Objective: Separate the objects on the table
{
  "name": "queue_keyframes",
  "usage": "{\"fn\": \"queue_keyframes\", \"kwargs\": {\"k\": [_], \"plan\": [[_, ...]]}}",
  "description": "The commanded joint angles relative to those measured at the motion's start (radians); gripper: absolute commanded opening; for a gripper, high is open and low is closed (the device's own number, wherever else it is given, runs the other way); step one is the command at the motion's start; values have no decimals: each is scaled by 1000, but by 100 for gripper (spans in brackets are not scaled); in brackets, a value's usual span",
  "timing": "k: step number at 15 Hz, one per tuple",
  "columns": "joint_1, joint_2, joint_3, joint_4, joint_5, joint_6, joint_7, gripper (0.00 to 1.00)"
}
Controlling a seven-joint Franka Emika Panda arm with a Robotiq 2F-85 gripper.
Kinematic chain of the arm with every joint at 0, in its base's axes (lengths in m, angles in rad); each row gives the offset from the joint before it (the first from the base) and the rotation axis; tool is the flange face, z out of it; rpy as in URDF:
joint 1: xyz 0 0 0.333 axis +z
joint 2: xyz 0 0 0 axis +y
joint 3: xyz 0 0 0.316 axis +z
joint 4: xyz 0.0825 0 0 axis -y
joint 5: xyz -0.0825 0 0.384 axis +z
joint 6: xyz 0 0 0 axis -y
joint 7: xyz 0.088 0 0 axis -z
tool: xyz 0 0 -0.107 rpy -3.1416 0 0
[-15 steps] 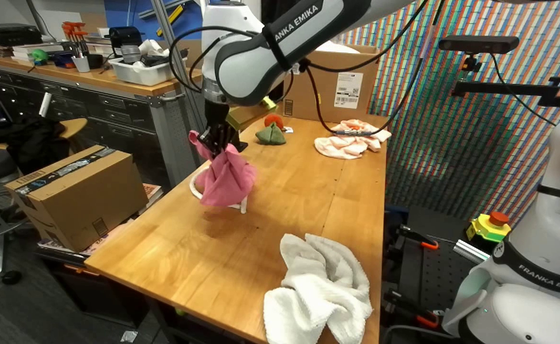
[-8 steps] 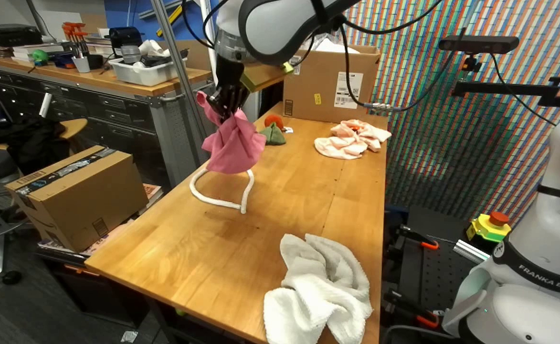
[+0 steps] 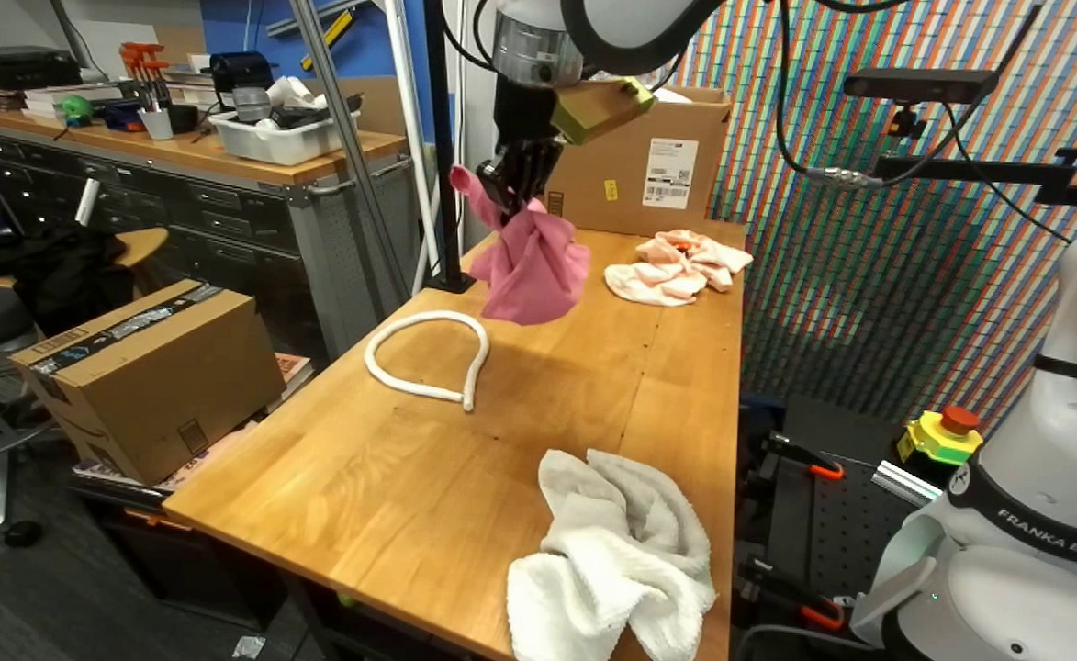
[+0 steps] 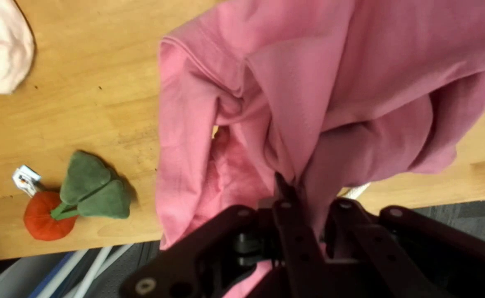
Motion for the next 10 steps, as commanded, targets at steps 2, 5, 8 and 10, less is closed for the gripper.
{"fn": "queue_keyframes", "kwargs": {"k": [2,5,8,10], "plan": [[-61,-180,29,-196,-3,-23,-5,6],[-98,-210,31,-264,-16,4,3,6],[-126,-209,25,-300,0,17,-12,6],[-145,-200,26,-312,-13,26,0,7]]}}
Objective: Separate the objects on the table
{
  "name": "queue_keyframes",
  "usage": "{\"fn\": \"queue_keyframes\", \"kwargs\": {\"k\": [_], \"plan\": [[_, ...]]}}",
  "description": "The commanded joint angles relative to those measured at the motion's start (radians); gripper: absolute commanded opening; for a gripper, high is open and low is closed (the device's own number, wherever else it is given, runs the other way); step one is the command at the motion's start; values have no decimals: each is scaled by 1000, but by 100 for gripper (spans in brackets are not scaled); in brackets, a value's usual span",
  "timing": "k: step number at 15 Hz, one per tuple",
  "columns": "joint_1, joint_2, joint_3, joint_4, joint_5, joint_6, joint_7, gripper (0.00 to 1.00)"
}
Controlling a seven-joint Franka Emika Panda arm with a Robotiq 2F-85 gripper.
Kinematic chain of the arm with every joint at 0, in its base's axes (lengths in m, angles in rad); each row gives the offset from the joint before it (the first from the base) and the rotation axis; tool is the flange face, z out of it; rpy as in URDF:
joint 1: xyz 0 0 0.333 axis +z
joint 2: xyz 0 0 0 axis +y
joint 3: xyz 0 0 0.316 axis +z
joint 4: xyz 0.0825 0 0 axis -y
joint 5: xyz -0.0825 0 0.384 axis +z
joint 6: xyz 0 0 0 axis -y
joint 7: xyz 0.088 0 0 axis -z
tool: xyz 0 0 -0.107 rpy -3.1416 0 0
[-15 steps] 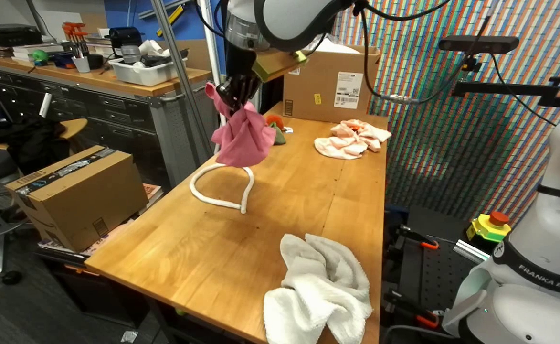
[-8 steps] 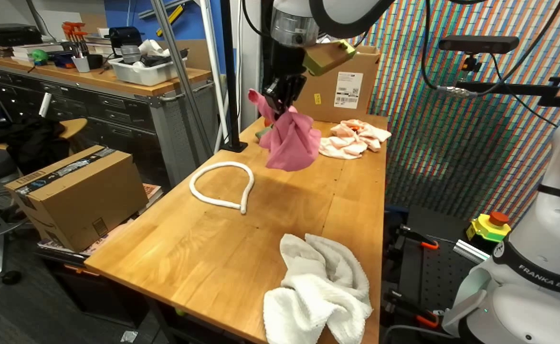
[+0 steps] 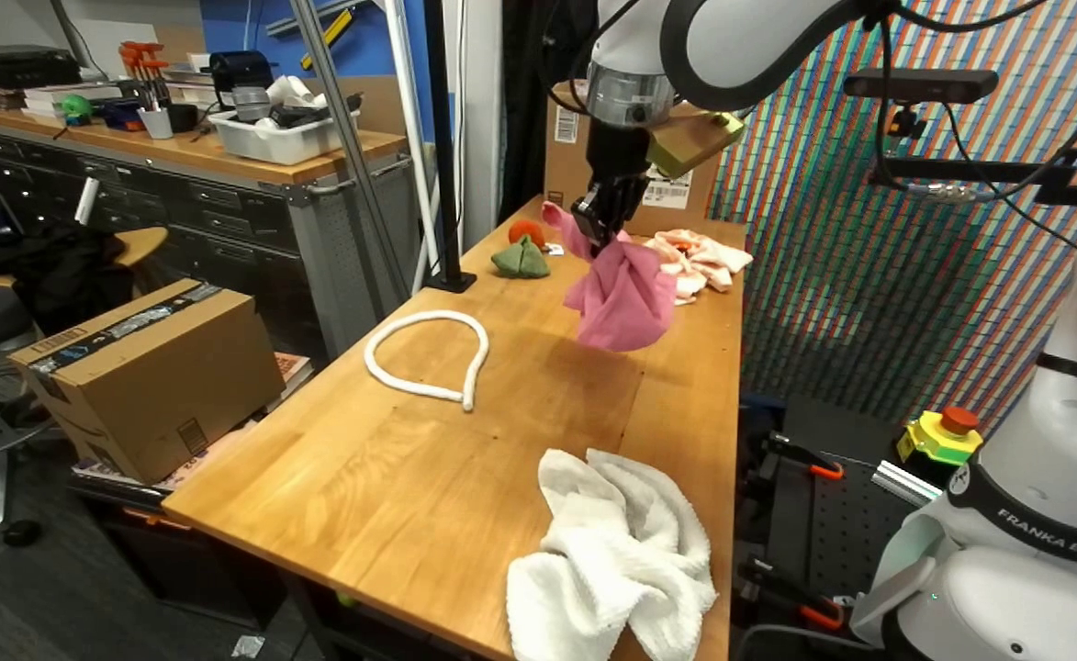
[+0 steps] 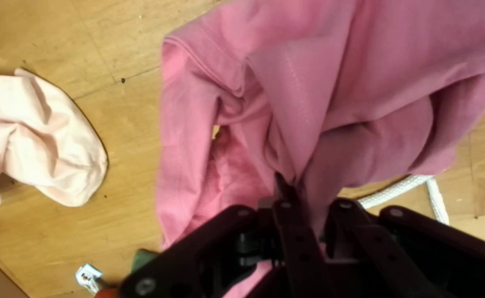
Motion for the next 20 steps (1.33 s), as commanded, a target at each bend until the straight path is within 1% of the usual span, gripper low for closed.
{"fn": "queue_keyframes", "kwargs": {"k": [1,2,3,4,6,7,8,9,10,12,14,17,20], "plan": [[-42,-19,13,-39,-13,43,3,38],[-47,-17,13,-42,-12,46,0,40],[-51,-19,14,-46,-12,46,-1,46],[-53,-21,14,-48,-10,42,-4,55],[-54,-24,13,-50,3,31,-14,68],[-50,-26,10,-47,19,11,-33,77],[-45,-28,8,-42,38,-16,-56,84],[-40,-32,7,-31,58,-70,-82,92],[-35,-39,6,-24,76,-118,-115,98],[-29,-80,15,-18,80,-218,-156,100],[-19,-150,26,-25,79,-283,-197,100],[-1,-279,41,-53,74,-329,-258,100],[18,-418,47,-97,69,-322,-306,100]]}}
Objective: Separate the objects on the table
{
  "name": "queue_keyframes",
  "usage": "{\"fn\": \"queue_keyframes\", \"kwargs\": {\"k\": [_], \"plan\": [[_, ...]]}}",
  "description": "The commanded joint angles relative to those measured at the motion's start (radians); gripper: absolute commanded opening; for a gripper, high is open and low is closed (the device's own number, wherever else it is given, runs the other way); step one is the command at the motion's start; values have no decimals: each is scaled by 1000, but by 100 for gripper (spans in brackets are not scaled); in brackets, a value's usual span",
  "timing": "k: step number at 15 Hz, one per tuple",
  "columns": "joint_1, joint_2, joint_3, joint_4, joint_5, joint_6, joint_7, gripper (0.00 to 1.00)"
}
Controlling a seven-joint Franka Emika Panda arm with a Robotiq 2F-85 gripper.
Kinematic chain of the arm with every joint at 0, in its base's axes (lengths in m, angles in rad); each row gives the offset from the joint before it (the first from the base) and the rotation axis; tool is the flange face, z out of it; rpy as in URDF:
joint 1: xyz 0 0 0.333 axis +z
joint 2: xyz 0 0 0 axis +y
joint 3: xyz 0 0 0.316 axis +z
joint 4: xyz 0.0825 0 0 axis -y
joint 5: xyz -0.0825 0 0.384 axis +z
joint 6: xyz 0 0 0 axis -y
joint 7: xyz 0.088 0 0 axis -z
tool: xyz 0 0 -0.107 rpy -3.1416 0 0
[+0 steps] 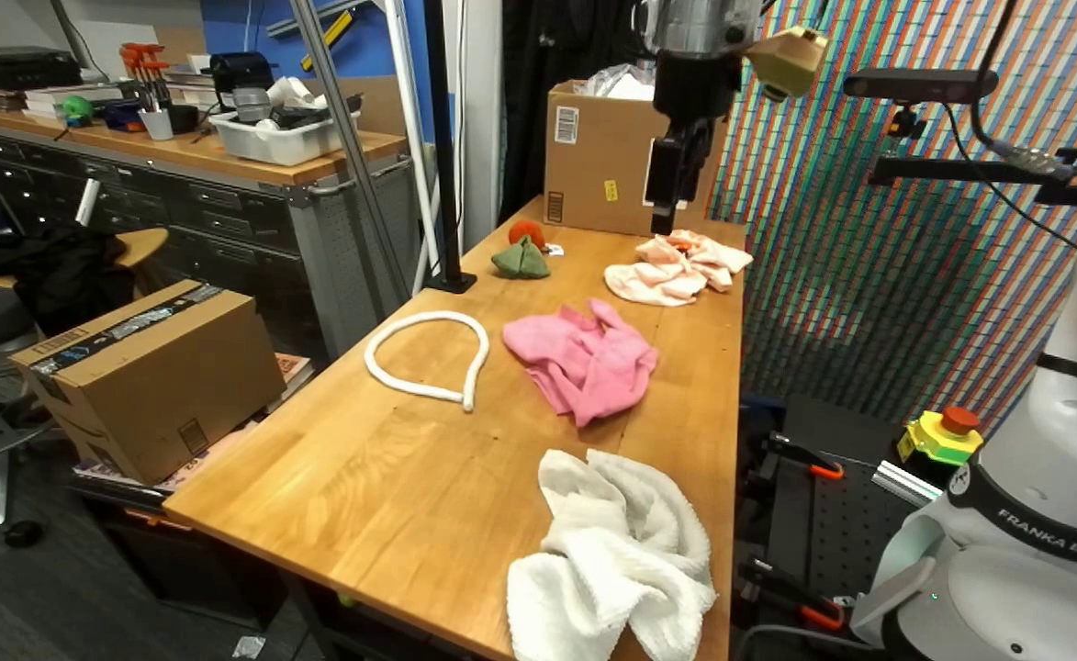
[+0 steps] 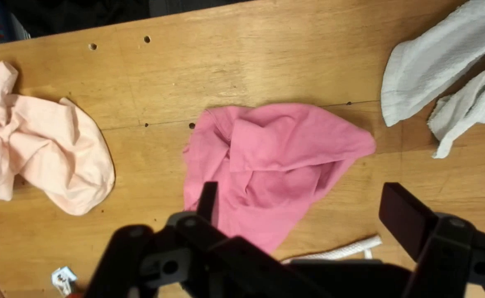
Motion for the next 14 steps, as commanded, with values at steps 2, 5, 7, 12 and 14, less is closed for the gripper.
{"fn": "queue_keyframes", "kwargs": {"k": [2,5,7,12,14], "plan": [[22,-252,1,-113,-1,67,-77,100],[17,-354,-5,-176,3,170,-67,100],[1,-407,-1,-220,-1,258,-39,100],[-12,-422,3,-244,11,335,-48,100],[-16,-448,-1,-273,12,366,-48,100]]}}
